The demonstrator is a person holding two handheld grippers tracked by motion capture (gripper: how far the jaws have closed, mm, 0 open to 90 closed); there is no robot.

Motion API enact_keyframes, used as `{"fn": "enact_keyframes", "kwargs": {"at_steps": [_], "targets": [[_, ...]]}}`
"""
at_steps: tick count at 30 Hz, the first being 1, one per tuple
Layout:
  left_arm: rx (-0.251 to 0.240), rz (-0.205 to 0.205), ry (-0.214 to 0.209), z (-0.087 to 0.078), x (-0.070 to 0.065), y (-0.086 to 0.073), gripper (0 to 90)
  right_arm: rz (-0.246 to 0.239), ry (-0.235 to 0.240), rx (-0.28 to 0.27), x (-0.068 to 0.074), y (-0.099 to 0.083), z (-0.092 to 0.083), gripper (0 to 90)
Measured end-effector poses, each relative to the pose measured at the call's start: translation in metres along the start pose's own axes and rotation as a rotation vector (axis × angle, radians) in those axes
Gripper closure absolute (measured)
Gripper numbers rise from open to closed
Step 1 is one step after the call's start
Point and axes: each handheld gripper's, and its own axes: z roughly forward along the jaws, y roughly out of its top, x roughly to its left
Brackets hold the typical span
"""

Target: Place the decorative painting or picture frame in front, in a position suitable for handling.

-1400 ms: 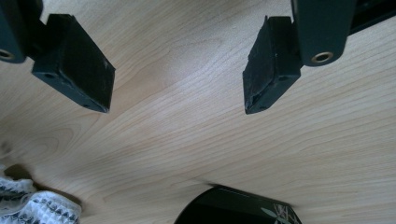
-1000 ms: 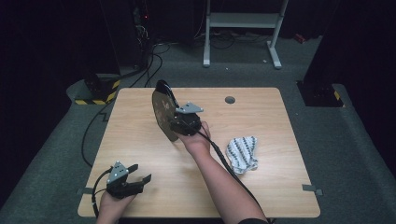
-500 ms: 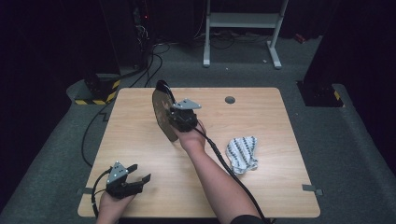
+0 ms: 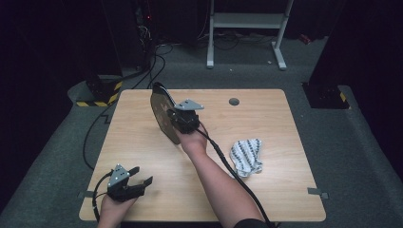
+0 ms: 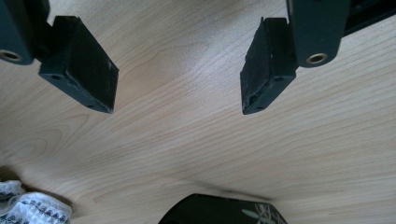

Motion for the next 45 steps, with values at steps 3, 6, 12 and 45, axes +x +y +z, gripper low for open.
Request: {"fn": "enact_keyframes", "kwargs": {"at_steps": [3, 6, 12, 45], "targets": [[0.005, 0.005, -0.001, 0.001, -0.001, 0.000, 28.1, -0.016, 0.013, -0.020, 0.001, 0.005, -0.014, 81.1], [0.004, 0.007, -0.003, 0.001, -0.002, 0.000, 28.1, -0.040, 0.024, -0.042, 0.003, 0.005, -0.033, 81.1], [-0.005, 0.019, -0.004, 0.001, -0.003, 0.001, 28.0, -0.052, 0.039, -0.056, 0.005, -0.007, -0.073, 81.0], [-0.020, 0.012, 0.008, 0.001, -0.005, 0.000, 27.8, 0.014, 0.164, -0.093, 0.014, -0.079, -0.127, 80.7]]}}
